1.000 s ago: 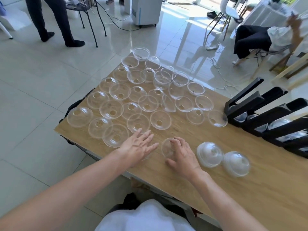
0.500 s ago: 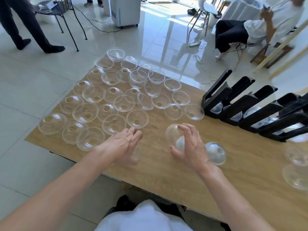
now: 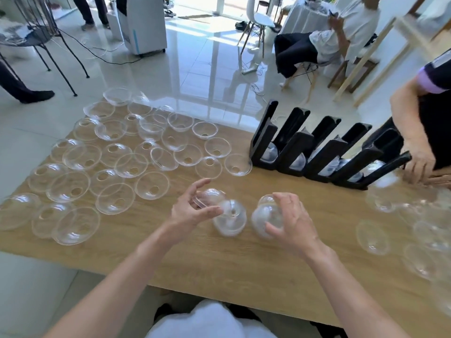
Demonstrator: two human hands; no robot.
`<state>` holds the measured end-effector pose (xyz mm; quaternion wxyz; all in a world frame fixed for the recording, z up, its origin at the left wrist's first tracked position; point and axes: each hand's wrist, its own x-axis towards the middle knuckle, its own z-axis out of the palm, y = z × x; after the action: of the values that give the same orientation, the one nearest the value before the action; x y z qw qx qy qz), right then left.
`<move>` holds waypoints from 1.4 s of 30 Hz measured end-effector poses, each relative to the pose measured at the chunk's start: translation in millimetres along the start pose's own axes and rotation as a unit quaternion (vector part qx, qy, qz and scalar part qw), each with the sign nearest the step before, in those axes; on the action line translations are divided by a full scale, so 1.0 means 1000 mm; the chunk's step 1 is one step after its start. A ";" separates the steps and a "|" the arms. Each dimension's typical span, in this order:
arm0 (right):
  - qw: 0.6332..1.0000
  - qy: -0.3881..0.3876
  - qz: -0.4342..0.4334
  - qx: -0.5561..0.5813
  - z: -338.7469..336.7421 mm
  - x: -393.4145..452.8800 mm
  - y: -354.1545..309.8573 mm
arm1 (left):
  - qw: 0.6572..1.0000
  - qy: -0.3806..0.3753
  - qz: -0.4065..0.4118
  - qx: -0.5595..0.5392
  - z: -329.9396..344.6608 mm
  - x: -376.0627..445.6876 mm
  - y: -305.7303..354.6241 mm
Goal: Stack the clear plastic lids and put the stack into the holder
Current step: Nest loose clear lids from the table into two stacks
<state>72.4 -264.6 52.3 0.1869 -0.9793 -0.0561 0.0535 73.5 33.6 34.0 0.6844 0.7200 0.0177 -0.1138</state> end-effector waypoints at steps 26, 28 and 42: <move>0.995 -0.080 0.031 0.053 0.038 -0.001 0.037 | 0.962 0.010 0.037 0.271 0.063 0.009 -0.063; 0.994 -0.084 0.032 0.059 0.037 -0.002 0.038 | 0.964 0.003 0.034 0.263 0.062 0.008 -0.066; 0.992 -0.034 -0.124 -0.007 0.029 0.034 -0.023 | 0.964 0.055 0.024 0.260 0.005 0.000 -0.058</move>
<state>100.2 -228.2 31.7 0.1829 -0.9638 -0.1835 0.0631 62.4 31.8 -22.8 0.4738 0.8787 0.0080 -0.0578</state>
